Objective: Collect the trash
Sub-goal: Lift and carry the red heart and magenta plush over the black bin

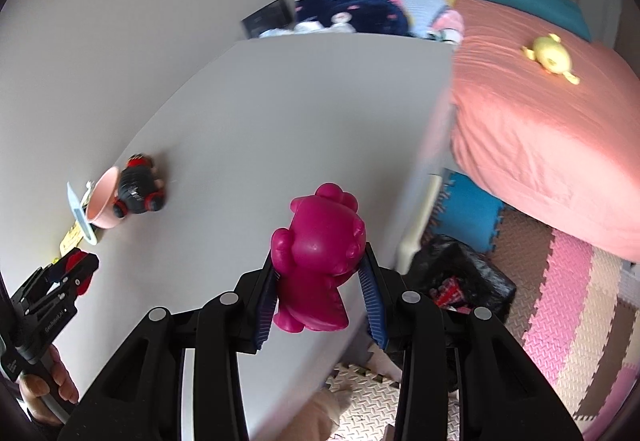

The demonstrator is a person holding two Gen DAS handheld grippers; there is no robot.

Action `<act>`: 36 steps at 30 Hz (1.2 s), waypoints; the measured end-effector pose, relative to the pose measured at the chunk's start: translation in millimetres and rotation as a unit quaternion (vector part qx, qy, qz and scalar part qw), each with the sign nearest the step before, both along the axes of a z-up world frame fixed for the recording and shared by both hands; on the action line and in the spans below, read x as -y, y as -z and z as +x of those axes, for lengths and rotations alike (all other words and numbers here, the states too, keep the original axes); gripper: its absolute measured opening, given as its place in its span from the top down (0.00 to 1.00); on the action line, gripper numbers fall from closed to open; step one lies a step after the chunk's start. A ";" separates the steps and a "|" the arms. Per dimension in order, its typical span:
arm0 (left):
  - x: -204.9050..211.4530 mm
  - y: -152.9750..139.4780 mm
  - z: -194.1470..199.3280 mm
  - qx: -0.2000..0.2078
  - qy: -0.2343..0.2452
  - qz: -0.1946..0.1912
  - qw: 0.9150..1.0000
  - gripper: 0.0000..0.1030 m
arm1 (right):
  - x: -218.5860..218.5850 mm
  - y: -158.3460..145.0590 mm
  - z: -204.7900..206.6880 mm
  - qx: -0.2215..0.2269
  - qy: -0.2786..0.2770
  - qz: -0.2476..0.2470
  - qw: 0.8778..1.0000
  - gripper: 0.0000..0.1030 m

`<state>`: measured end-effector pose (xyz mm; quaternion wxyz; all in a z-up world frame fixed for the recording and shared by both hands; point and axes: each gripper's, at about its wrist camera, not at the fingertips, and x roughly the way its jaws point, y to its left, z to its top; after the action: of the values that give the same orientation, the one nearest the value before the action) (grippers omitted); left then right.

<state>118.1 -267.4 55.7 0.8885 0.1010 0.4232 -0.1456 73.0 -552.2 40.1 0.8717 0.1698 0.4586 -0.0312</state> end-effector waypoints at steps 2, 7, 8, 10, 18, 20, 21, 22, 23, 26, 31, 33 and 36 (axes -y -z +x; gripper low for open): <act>24.7 -0.2 -7.9 -0.005 0.023 -0.005 1.000 0.53 | 19.0 0.0 -12.0 0.001 0.014 0.001 1.000 0.61; 81.2 2.3 -21.5 -0.011 0.071 -0.007 0.997 0.53 | 61.8 -0.5 -42.4 0.005 0.051 0.004 0.999 0.61; 89.9 2.5 -29.6 -0.011 0.079 -0.007 0.997 0.53 | 70.4 -0.6 -49.1 0.006 0.059 0.004 0.998 0.61; 112.3 2.6 -38.4 -0.011 0.098 -0.004 0.995 0.53 | 86.3 -0.6 -62.5 0.008 0.073 0.007 0.997 0.61; 198.4 12.6 -74.4 -0.011 0.166 0.018 0.986 0.53 | 127.6 4.3 -101.5 0.008 0.110 0.012 0.994 0.61; 213.4 16.7 -85.8 -0.012 0.181 0.023 0.983 0.53 | 137.8 5.8 -111.0 0.008 0.120 0.014 0.993 0.61; 220.9 19.2 -90.5 -0.015 0.190 0.024 0.981 0.53 | 140.6 6.4 -113.9 0.008 0.123 0.014 0.992 0.61; 231.2 23.2 -95.2 -0.020 0.199 0.024 0.980 0.53 | 144.3 7.1 -117.4 0.008 0.126 0.015 0.992 0.61; 237.2 25.5 -99.7 -0.024 0.205 0.024 0.978 0.53 | 148.4 7.8 -120.8 0.007 0.130 0.016 0.991 0.61; 255.0 33.4 -107.3 -0.031 0.225 0.030 0.973 0.53 | 158.9 9.6 -128.2 0.005 0.137 0.017 0.990 0.61; 273.4 39.4 -114.3 -0.043 0.241 0.029 0.969 0.53 | 171.0 12.7 -135.6 0.000 0.144 0.010 0.990 0.61; 279.1 40.9 -116.0 -0.044 0.246 0.032 0.968 0.53 | 174.9 14.0 -136.7 -0.001 0.146 0.011 0.989 0.61; 285.3 43.3 -120.8 -0.051 0.253 0.028 0.966 0.53 | 179.1 16.0 -136.5 -0.004 0.146 0.011 0.989 0.61</act>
<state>-2.7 -552.7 12.4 0.7969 0.2222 0.4325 -0.3586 -63.5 -731.3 24.1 0.8542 0.2444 0.4325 -0.1537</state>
